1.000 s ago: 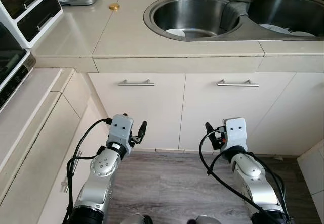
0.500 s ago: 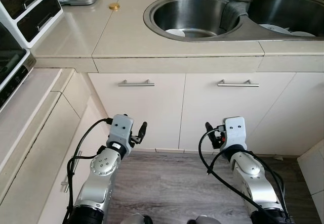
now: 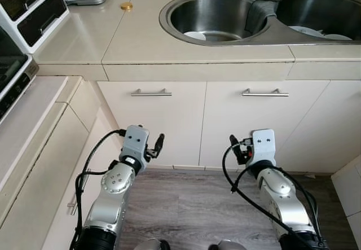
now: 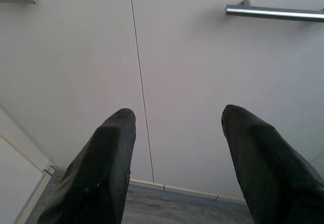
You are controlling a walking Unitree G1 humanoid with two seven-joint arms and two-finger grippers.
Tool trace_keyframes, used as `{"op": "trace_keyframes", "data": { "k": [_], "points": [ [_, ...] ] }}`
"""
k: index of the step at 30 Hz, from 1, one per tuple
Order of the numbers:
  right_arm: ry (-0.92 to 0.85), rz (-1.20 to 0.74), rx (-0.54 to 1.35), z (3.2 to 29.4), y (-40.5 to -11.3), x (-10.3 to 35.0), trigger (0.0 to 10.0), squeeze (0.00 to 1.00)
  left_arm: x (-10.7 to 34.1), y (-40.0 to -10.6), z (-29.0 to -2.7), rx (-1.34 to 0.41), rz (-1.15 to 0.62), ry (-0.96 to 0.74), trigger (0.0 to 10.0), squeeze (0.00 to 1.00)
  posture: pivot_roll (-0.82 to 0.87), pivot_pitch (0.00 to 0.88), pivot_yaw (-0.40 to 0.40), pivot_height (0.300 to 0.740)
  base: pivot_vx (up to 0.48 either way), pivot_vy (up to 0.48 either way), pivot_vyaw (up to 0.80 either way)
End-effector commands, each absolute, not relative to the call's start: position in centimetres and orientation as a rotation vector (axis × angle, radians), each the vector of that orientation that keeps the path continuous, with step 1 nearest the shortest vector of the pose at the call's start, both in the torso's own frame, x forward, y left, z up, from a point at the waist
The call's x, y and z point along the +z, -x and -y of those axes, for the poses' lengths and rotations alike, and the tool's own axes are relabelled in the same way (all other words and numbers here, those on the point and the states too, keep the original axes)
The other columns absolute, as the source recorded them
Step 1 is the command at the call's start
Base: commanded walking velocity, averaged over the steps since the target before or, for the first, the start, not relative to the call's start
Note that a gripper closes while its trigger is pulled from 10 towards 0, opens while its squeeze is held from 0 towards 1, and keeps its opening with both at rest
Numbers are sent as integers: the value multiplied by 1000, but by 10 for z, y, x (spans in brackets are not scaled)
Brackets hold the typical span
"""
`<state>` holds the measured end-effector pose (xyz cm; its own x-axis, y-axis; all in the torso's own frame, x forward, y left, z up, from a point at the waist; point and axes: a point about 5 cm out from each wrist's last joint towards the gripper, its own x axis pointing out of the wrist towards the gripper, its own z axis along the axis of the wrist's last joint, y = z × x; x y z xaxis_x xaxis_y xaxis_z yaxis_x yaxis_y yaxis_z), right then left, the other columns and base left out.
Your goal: Kitchen organization
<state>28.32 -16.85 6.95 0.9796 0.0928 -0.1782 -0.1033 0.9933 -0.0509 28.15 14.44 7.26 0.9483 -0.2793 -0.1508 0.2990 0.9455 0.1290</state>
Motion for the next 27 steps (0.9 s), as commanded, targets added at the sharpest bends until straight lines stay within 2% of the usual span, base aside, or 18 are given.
{"op": "trace_keyframes", "data": {
  "k": [1, 15, 27],
  "points": [
    [49, -167, 94, 168, -285, 72, 10000, 0, 75, -283, -147, -285, -131, -147, 10000, 0, -84, 80, 57, 706, 0, 0, 0],
    [47, -171, 95, 168, -284, 72, 10000, 0, 75, -282, -148, -285, -131, -143, 10000, 0, -82, 84, 55, 706, 0, 0, 0],
    [48, -172, 94, 168, -285, 72, 10000, 0, 75, -283, -148, -286, -132, -140, 10000, 0, -83, 83, 57, 638, 0, 0, 0]
  ]
}}
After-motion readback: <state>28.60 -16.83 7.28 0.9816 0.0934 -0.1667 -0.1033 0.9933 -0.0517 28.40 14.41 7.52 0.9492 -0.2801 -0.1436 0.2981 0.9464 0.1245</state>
